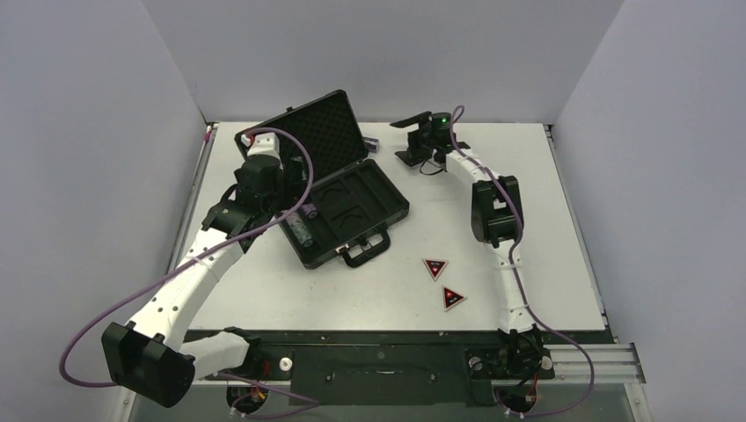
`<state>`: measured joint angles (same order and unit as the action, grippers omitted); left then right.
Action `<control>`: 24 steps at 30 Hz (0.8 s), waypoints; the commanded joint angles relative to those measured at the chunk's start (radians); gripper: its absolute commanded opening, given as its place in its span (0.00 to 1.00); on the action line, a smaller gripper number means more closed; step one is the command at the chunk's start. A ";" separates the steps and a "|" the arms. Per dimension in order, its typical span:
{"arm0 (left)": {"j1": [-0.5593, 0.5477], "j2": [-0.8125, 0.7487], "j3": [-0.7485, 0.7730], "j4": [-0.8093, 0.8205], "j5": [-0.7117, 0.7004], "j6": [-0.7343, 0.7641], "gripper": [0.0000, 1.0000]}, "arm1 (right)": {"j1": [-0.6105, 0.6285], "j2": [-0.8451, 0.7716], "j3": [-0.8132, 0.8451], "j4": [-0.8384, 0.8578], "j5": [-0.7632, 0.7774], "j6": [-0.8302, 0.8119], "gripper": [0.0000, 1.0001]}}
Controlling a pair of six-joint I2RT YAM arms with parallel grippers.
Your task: Pack up texas hold em set
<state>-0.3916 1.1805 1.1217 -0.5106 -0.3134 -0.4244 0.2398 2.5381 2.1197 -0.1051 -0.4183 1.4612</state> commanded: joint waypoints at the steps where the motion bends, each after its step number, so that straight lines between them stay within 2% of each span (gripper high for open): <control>1: -0.002 -0.053 -0.033 0.032 0.016 -0.043 0.97 | 0.062 0.049 0.056 0.187 0.047 0.369 0.92; 10: -0.001 -0.094 -0.081 0.002 0.008 -0.059 0.97 | 0.088 0.139 0.127 0.135 0.152 0.595 0.92; 14: -0.001 -0.094 -0.080 0.001 0.000 -0.049 0.97 | 0.088 0.158 0.154 0.057 0.185 0.590 0.91; 16: -0.001 -0.087 -0.077 0.003 -0.001 -0.042 0.97 | 0.088 0.157 0.166 0.034 0.215 0.546 0.87; 20: -0.001 -0.062 -0.062 0.002 0.004 -0.025 0.96 | 0.075 0.162 0.224 -0.031 0.212 0.327 0.86; 24: -0.001 -0.061 -0.060 -0.002 0.008 -0.015 0.96 | 0.049 0.065 0.105 -0.045 0.178 0.044 0.85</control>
<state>-0.3920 1.1164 1.0359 -0.5274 -0.3031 -0.4595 0.3199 2.6946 2.2917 -0.1043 -0.2409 1.7943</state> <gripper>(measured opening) 0.965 0.851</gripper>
